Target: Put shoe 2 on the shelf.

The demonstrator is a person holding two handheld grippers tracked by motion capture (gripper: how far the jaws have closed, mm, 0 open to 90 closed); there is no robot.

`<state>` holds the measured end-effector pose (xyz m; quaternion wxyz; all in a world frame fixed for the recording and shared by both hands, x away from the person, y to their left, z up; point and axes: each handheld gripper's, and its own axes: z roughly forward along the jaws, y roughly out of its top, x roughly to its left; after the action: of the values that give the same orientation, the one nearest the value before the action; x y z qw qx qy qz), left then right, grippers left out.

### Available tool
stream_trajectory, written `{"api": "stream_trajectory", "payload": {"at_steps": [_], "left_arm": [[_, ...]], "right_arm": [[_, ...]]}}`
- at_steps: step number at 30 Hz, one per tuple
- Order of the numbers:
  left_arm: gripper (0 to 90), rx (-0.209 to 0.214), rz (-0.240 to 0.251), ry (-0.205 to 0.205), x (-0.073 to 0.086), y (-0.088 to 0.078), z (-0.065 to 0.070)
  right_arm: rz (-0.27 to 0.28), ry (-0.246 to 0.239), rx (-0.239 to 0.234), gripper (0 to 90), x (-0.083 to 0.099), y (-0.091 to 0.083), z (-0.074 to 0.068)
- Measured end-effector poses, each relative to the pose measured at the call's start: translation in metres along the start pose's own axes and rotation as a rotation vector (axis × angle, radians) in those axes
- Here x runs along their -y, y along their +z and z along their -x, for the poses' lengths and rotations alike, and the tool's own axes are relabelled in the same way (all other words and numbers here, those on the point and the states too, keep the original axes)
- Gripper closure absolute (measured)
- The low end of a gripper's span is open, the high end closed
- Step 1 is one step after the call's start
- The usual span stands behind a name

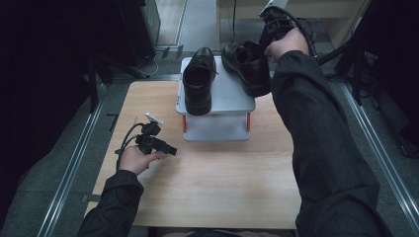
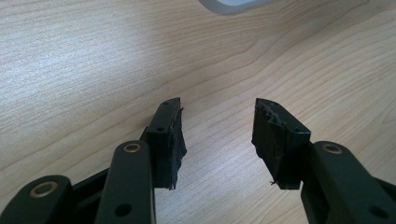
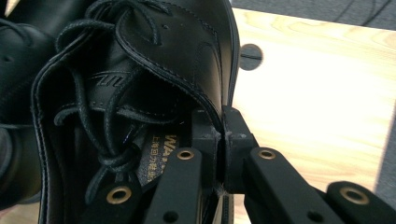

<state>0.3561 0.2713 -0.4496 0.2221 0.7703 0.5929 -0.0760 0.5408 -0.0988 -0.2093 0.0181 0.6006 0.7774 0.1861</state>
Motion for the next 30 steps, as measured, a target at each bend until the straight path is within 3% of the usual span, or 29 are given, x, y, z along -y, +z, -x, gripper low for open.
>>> {"api": "stream_trajectory", "payload": {"at_steps": [6, 17, 30], "left_arm": [[52.6, -0.001, 0.003, -0.002, 0.001, 0.0, -0.002], [52.7, -0.004, 0.001, -0.002, -0.001, 0.001, 0.0], [52.7, -0.004, -0.004, -0.006, -0.001, 0.001, 0.0]], "right_arm": [[-0.018, -0.013, -0.003, 86.9, -0.001, 0.01, -0.014], [-0.06, -0.011, -0.014, 85.7, 0.007, 0.016, -0.025], [-0.125, -0.037, -0.077, 80.4, 0.019, 0.025, -0.037]]}}
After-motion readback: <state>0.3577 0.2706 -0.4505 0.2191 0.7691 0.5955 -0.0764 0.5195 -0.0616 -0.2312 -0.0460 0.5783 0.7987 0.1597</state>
